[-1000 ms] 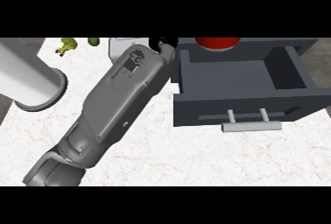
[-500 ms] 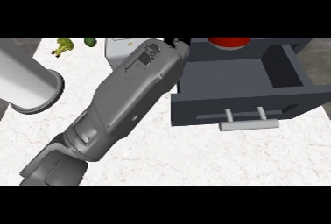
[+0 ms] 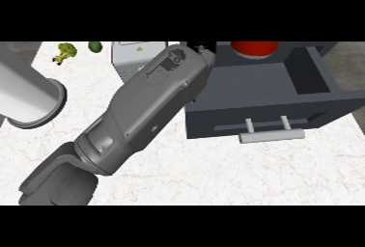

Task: Pick up the can, place it into the drawer and close the drawer

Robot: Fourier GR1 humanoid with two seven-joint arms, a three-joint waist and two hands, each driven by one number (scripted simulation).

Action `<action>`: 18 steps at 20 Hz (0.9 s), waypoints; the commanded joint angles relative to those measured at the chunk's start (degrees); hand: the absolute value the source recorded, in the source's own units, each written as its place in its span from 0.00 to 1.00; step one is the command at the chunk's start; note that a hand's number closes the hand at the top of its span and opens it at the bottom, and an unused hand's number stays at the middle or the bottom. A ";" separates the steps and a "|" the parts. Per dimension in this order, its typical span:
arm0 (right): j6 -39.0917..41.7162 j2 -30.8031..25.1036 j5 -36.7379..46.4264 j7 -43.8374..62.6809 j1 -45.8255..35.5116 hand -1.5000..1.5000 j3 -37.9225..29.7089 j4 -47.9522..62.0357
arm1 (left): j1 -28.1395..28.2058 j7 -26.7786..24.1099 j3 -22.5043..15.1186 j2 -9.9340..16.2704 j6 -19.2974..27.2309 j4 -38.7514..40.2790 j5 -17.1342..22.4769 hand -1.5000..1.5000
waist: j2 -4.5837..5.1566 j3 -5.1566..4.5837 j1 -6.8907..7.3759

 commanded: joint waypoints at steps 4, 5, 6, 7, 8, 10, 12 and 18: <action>1.46 -0.24 -0.24 -0.31 0.16 0.00 -0.28 0.80 | -1.02 -2.45 -3.67 0.00 0.47 5.19 3.34 0.00 | 0.22 0.03 -0.49; 0.58 1.19 0.59 -0.56 0.34 0.00 0.01 -1.21 | -1.89 -2.60 -4.01 0.00 1.74 5.92 3.32 0.00 | 0.23 0.02 -0.68; 0.57 0.73 -0.21 0.15 0.37 0.00 -0.18 -0.33 | 0.53 -3.32 -5.01 0.00 1.32 4.96 4.03 0.00 | 0.10 0.00 -0.13; -2.08 -2.20 -0.52 1.46 -3.15 0.00 -1.33 1.80 | -0.50 -3.64 -4.30 0.00 0.57 6.63 4.16 0.00 | 0.35 -0.01 0.07; -1.28 -0.65 -0.09 1.17 -2.55 0.00 0.25 0.17 | 0.77 -4.45 -5.73 0.00 2.05 6.08 4.85 0.00 | 0.38 0.01 -0.54; -1.10 -1.59 -0.27 1.66 -2.93 0.00 0.09 0.74 | 2.93 -6.01 -7.12 0.00 3.69 4.83 6.43 0.00 | 0.48 0.01 -1.18; -0.26 -0.76 0.49 1.08 -2.52 0.00 0.54 1.70 | 3.87 -5.10 -10.19 0.00 7.32 0.87 8.20 0.00 | 0.13 0.03 -0.99; 0.31 1.99 2.17 -0.06 -0.99 0.00 1.16 -1.13 | 0.97 -7.06 -8.86 0.00 5.17 5.16 10.46 0.00 | 0.39 0.01 -0.95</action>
